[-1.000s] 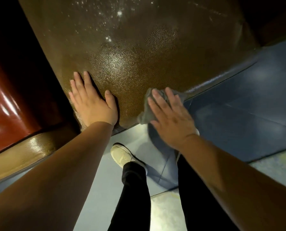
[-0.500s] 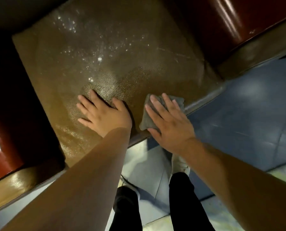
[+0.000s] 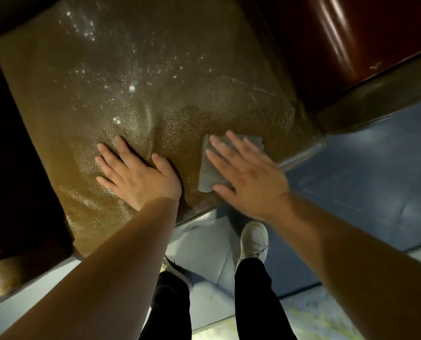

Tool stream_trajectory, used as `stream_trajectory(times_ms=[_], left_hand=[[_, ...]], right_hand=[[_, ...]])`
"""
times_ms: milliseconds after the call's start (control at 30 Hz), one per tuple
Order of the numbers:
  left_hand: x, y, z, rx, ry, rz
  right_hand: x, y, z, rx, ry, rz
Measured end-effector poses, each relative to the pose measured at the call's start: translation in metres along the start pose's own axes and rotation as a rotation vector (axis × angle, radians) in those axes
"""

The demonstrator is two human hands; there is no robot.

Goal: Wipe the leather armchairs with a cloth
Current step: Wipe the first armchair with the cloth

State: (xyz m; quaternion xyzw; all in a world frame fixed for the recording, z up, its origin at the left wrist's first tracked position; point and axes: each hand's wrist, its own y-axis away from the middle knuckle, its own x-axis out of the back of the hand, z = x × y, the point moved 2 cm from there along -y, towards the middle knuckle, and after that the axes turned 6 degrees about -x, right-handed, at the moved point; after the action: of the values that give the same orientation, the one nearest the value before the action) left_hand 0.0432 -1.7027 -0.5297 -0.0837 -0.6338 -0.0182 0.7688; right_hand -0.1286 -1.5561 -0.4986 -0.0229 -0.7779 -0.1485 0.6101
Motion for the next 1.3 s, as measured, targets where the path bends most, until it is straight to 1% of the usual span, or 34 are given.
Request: stream_trajectory(times_ms=[33,67,133,167,200,233,267,300,367,433,467,500,533,600,667,700,733,767,833,900,967,1000,1033,1067,1100,1167,1200,1233,1267,1300], left_hand=[[0.0,0.0,0.0,-0.002,-0.004,0.006],[-0.001,0.0,0.001,-0.004,-0.007,0.011],[-0.003,0.0,0.001,-0.007,-0.001,0.01],[-0.003,0.0,0.001,-0.007,0.004,0.006],[-0.004,-0.001,0.001,-0.004,0.008,0.001],[-0.004,-0.001,0.001,0.0,0.012,-0.007],[-0.003,-0.001,0.001,0.004,0.014,-0.016],[-0.002,-0.001,0.001,0.005,0.015,-0.023],[0.001,-0.002,0.001,-0.004,0.013,-0.052],[0.005,-0.003,0.0,0.001,0.001,-0.088],[0.008,-0.004,0.0,0.006,-0.003,-0.101],[0.009,-0.005,0.0,0.007,-0.002,-0.116],[0.011,-0.005,0.0,0.006,0.002,-0.131],[0.016,-0.006,0.001,0.001,-0.002,-0.152],[0.018,-0.007,0.002,-0.003,0.003,-0.183],[0.018,-0.007,0.002,-0.008,0.014,-0.193],[0.018,-0.006,0.002,-0.01,0.02,-0.198],[0.017,-0.005,0.003,-0.011,0.017,-0.192],[0.014,-0.004,0.001,-0.009,0.004,-0.169],[0.008,-0.002,-0.003,-0.006,0.002,-0.15],[0.007,0.0,-0.004,0.001,0.002,-0.128],[0.007,0.0,-0.004,0.001,0.0,-0.124],[0.008,0.0,-0.005,-0.002,-0.006,-0.121],[0.01,0.0,-0.003,-0.003,-0.011,-0.124],[0.013,0.0,-0.001,0.002,-0.014,-0.134],[0.021,-0.004,0.005,0.028,-0.004,-0.167],[0.025,-0.007,0.008,0.042,0.011,-0.186],[0.028,-0.009,0.011,0.058,0.031,-0.204],[0.032,-0.01,0.013,0.081,0.054,-0.215],[0.035,-0.011,0.015,0.114,0.079,-0.218]], right_hand=[[0.005,-0.005,0.018,-0.053,0.02,-0.002],[0.01,-0.011,0.036,-0.171,0.018,-0.003],[0.023,-0.025,0.066,-0.484,-0.053,0.019],[0.028,-0.033,0.068,-0.603,-0.103,0.048],[0.03,-0.041,0.059,-0.676,-0.126,0.078],[0.029,-0.047,0.046,-0.699,-0.107,0.095],[0.026,-0.049,0.029,-0.665,-0.068,0.098],[0.021,-0.048,0.011,-0.573,-0.028,0.086],[0.01,-0.037,-0.018,-0.293,0.03,0.026],[0.006,-0.029,-0.018,-0.049,0.041,-0.026],[0.008,-0.03,-0.008,0.021,0.05,-0.037],[0.013,-0.035,0.006,0.035,0.091,-0.046],[0.019,-0.042,0.023,-0.011,0.147,-0.037],[0.033,-0.06,0.057,-0.254,0.205,-0.024],[0.046,-0.069,0.072,-0.489,0.12,-0.056],[0.049,-0.071,0.068,-0.543,0.067,-0.042],[0.047,-0.069,0.058,-0.539,0.048,-0.011],[0.043,-0.068,0.045,-0.496,0.052,-0.002],[0.033,-0.065,0.012,-0.312,0.076,-0.03],[0.019,-0.057,-0.002,-0.114,0.057,-0.062],[0.018,-0.061,0.019,0.038,0.011,-0.077],[0.022,-0.067,0.035,0.067,-0.003,-0.066],[0.026,-0.075,0.052,0.031,-0.018,-0.039],[0.032,-0.085,0.069,-0.075,-0.072,0.002],[0.039,-0.095,0.085,-0.229,-0.14,0.041],[0.053,-0.111,0.093,-0.526,-0.231,0.038],[0.057,-0.113,0.082,-0.589,-0.192,0.029],[0.057,-0.111,0.067,-0.565,-0.126,0.027],[0.056,-0.106,0.05,-0.464,-0.093,0.01],[0.052,-0.099,0.034,-0.318,-0.076,-0.026]])
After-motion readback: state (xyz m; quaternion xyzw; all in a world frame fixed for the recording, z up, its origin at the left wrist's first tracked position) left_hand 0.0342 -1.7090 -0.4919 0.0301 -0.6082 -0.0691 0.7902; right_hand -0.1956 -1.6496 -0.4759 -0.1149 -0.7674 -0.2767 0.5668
